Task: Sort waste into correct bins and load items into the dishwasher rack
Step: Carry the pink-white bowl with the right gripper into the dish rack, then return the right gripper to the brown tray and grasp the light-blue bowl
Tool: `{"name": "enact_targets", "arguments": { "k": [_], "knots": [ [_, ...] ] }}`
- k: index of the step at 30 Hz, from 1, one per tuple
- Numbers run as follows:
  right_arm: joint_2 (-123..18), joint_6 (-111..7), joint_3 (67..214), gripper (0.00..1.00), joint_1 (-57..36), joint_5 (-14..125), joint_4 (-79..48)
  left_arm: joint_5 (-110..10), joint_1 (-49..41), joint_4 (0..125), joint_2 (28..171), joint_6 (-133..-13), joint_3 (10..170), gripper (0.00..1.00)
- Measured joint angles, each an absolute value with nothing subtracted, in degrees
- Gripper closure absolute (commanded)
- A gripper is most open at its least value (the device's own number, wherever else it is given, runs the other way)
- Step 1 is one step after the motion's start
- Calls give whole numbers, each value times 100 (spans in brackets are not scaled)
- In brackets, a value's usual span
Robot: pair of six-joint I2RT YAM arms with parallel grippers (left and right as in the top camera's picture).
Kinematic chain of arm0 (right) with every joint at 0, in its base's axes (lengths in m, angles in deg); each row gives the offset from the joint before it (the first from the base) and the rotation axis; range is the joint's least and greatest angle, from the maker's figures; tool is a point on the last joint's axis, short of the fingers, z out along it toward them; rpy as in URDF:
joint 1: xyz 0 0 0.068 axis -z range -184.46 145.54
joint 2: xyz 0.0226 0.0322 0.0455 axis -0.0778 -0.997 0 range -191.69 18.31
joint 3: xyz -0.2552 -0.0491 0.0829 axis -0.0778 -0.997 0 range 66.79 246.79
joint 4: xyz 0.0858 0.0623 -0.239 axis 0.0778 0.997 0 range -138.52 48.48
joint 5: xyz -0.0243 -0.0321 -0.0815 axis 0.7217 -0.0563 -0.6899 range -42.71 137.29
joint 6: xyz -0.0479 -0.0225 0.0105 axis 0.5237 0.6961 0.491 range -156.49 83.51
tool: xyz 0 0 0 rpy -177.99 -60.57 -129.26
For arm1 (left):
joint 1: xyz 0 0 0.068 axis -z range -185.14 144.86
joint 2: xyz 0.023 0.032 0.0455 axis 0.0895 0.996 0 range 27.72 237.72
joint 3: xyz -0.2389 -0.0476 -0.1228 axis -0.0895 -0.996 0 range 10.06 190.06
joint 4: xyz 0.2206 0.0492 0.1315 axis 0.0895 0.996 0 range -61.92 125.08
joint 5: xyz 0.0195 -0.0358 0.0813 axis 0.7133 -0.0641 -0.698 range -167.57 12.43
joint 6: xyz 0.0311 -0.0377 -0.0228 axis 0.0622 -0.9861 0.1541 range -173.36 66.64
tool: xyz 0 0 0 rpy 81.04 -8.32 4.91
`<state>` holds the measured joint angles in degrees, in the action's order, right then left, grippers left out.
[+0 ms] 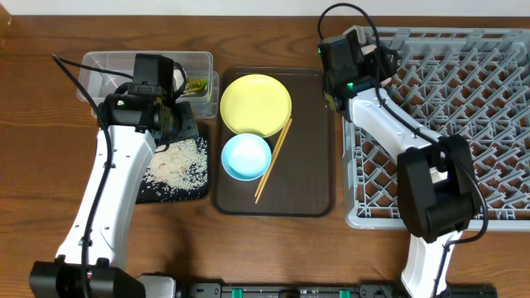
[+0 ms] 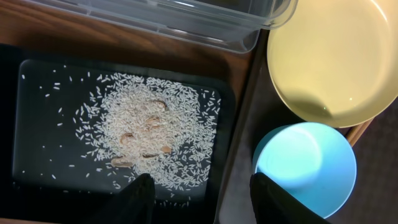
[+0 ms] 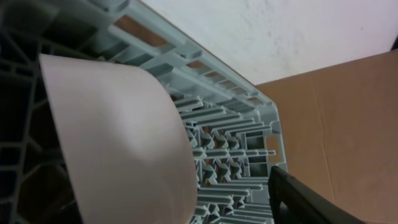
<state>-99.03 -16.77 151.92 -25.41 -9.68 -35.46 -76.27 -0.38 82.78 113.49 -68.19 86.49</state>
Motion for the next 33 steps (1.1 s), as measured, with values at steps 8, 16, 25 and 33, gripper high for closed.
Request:
{"name": "enact_targets", "arguments": {
  "k": [8, 16, 25, 33],
  "knots": [
    [-8804, -1749, 15192, 26, -2502, 218, -3221, -7627, -38, 8300, 11349, -6817, 8649, 47],
    [-8443, -1854, 15203, 27, -2499, 1447, -2663, -7629, -38, 8319, 11349, -6819, 8649, 47],
    [-8471, -2123, 15200, 28, -2537, 3689, -2370, -7627, -38, 8319, 11349, -6819, 8649, 47],
    [-8565, -2916, 15200, 28, -2917, 6013, -2069, -7918, -86, 8466, 11349, -7020, 8649, 37]
  ]
}}
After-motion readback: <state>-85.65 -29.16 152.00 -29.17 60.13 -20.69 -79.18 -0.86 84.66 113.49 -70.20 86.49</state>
